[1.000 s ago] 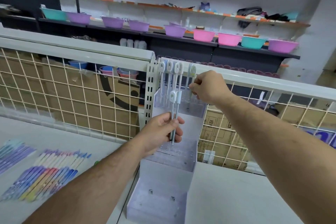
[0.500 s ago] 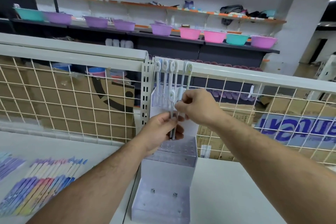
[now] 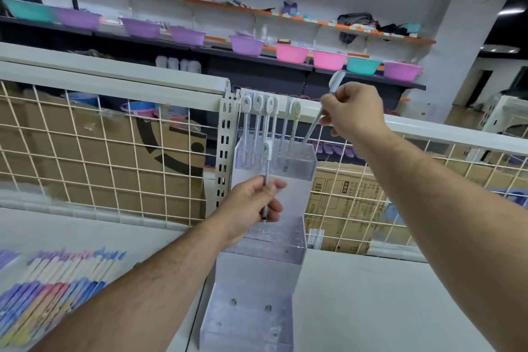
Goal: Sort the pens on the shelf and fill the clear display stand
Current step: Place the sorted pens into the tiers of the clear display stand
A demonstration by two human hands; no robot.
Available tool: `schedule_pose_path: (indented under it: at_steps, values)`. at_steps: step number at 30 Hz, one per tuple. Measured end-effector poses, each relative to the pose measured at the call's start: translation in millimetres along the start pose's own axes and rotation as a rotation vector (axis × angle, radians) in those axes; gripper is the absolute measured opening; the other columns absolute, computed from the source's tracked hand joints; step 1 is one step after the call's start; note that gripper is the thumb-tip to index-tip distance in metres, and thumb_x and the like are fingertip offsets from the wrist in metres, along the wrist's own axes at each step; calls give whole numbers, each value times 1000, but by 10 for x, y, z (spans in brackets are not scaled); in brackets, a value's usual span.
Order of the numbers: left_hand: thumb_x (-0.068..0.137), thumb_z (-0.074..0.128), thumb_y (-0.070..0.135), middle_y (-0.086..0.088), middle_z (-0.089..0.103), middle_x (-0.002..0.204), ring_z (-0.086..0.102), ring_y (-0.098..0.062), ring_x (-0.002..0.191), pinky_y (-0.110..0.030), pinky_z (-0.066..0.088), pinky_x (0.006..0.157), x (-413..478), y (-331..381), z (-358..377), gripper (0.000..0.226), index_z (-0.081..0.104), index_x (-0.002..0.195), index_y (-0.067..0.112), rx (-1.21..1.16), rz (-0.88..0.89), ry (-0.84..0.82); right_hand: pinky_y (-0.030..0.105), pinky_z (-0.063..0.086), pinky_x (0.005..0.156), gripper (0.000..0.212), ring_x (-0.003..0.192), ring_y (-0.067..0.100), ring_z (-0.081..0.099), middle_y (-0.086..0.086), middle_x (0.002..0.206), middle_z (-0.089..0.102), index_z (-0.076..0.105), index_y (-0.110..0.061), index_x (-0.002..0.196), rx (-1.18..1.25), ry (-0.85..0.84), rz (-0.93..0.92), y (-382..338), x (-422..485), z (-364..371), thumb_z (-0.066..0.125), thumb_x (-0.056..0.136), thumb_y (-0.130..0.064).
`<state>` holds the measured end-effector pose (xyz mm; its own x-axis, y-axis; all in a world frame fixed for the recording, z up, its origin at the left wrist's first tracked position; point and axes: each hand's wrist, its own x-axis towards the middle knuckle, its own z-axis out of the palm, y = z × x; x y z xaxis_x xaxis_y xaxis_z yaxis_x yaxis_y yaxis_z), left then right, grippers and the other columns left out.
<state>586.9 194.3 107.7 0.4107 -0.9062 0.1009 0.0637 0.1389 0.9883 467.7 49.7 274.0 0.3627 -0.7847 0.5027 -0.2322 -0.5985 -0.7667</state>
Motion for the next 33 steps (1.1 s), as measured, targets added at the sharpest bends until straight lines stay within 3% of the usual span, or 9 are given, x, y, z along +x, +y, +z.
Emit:
schedule_pose_path:
  at_steps: [2, 7, 13, 16, 21, 25, 27, 33]
  values:
    - [102, 52, 32, -3, 69, 79, 69, -21, 77, -27, 58, 75, 6, 1, -3, 22, 74, 103, 34, 23, 1, -1, 22, 54, 49, 13, 61, 7, 72, 1, 81, 72, 65, -17, 89, -24, -14, -11, 19, -10, 72, 63, 99, -25]
    - [102, 54, 28, -6, 60, 78, 63, -13, 66, -50, 56, 95, 21, -22, -1, 22, 75, 106, 33, 22, 7, -2, 25, 56, 52, 15, 63, 11, 72, 4, 83, 72, 63, -17, 86, -92, 6, -41, -35, 27, 127, 63, 99, -25]
    - [103, 54, 23, -4, 54, 75, 55, -10, 60, -47, 58, 93, 29, -30, -9, 24, 75, 111, 29, -14, -1, -8, 30, 52, 53, 19, 63, 18, 69, 8, 78, 71, 66, -10, 84, -276, -115, -62, 41, 12, 206, 64, 98, -23]
    - [102, 53, 17, -5, 55, 73, 54, -12, 61, -40, 59, 84, 35, -23, -22, 26, 77, 109, 23, -80, -24, -13, 36, 61, 63, 20, 64, 17, 71, 6, 74, 73, 68, -11, 80, -322, -210, -7, 143, -27, 289, 65, 97, -22]
    - [102, 50, 11, -6, 57, 73, 53, -14, 62, -41, 59, 85, 29, -17, -17, 27, 76, 107, 14, -86, -39, 1, 23, 49, 51, 20, 54, 7, 66, 3, 70, 73, 70, -13, 77, -314, -184, 23, 195, -41, 309, 71, 93, -24]
    - [105, 50, 17, -8, 60, 77, 59, -14, 66, -51, 54, 97, -6, 12, 7, 25, 73, 113, 17, -18, -10, -1, 33, 56, 59, 19, 63, 18, 65, 4, 70, 69, 68, -12, 76, -279, -138, 35, 235, -191, 293, 75, 89, -25]
    - [105, 49, 18, -8, 62, 79, 60, -17, 70, -52, 53, 97, -28, 34, 14, 25, 72, 114, 20, -6, -1, -3, 31, 51, 55, 19, 61, 18, 60, 2, 67, 66, 66, -13, 74, -250, -120, 9, 272, -317, 302, 71, 89, -22]
    - [105, 48, 17, -7, 62, 77, 58, -20, 75, -53, 52, 95, -41, 49, 44, 25, 72, 113, 21, -16, 11, -9, 16, 41, 43, 19, 44, -2, 52, -10, 53, 64, 68, -14, 67, -151, -267, -32, 286, -614, 281, 74, 85, -19]
